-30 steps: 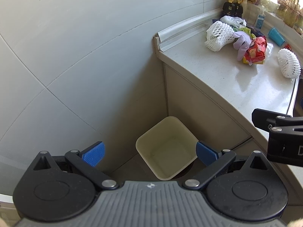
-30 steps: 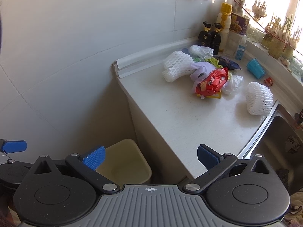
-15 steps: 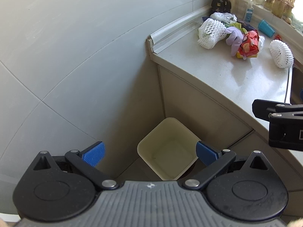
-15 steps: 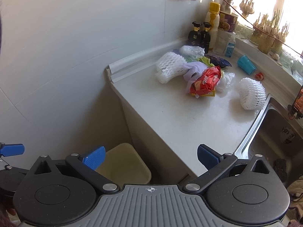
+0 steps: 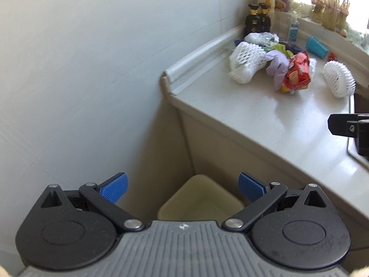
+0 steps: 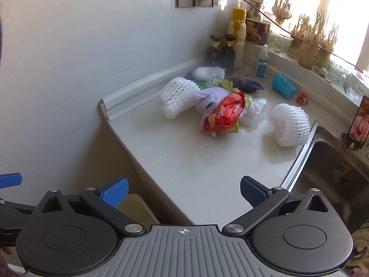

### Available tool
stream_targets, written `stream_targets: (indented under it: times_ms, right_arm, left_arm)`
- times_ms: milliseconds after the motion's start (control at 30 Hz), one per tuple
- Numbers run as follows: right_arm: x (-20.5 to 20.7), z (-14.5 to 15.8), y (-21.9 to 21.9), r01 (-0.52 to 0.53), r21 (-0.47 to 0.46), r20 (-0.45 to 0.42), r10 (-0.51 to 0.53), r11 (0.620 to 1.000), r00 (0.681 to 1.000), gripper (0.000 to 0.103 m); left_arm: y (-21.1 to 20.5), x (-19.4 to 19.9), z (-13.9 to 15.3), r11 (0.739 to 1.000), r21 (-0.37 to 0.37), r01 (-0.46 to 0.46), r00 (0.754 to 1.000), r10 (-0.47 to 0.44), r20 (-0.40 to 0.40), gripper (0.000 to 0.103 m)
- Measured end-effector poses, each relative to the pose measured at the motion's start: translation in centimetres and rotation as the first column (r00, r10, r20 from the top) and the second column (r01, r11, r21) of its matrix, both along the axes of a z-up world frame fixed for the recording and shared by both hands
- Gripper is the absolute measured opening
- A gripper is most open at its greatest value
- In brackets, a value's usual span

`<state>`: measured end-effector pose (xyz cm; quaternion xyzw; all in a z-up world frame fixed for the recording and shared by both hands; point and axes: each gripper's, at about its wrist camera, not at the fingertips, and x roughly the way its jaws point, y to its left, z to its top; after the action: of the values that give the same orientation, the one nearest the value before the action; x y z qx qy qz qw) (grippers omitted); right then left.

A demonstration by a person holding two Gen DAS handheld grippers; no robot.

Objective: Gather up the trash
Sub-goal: 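Move both tools over the counter toward the white foam fruit nets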

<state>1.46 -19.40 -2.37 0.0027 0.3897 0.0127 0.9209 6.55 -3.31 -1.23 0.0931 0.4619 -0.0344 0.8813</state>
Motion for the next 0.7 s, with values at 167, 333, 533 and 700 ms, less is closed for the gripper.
stream_targets:
  times_ms: [167,333,533,700]
  right_arm:
    - [2.8,0.2,-4.6,-0.055,0.023,0.023,0.054,0.998,0.998,0.103]
    - [5.6,-0.8,-9.1,-0.078,0.020,0.039,0.077,0.997,0.996,0.103]
    - [8.7,-2.2,-15.2,-0.047,0.016,0.057,0.046,0.999,0.997,0.103]
    - [11.6,-2.9,-19.7,-0.070,-0.039,0.057,0.072,0.997,0.996,0.103]
  left_arm:
    - [-2.3,3.9,-0.5,0.989,-0.148,0.014,1.000,-0.014,0.001,0.101]
    - [-5.4,7.4,-1.2,0.983,-0.177,0.040,0.999,-0.034,0.039,0.100]
    - [-8.5,11.9,-2.3,0.974,-0.195,0.118,0.985,-0.090,0.149,0.092]
    - [-10.2,15.5,-3.1,0.978,-0.158,0.138,0.979,-0.111,0.171,0.086]
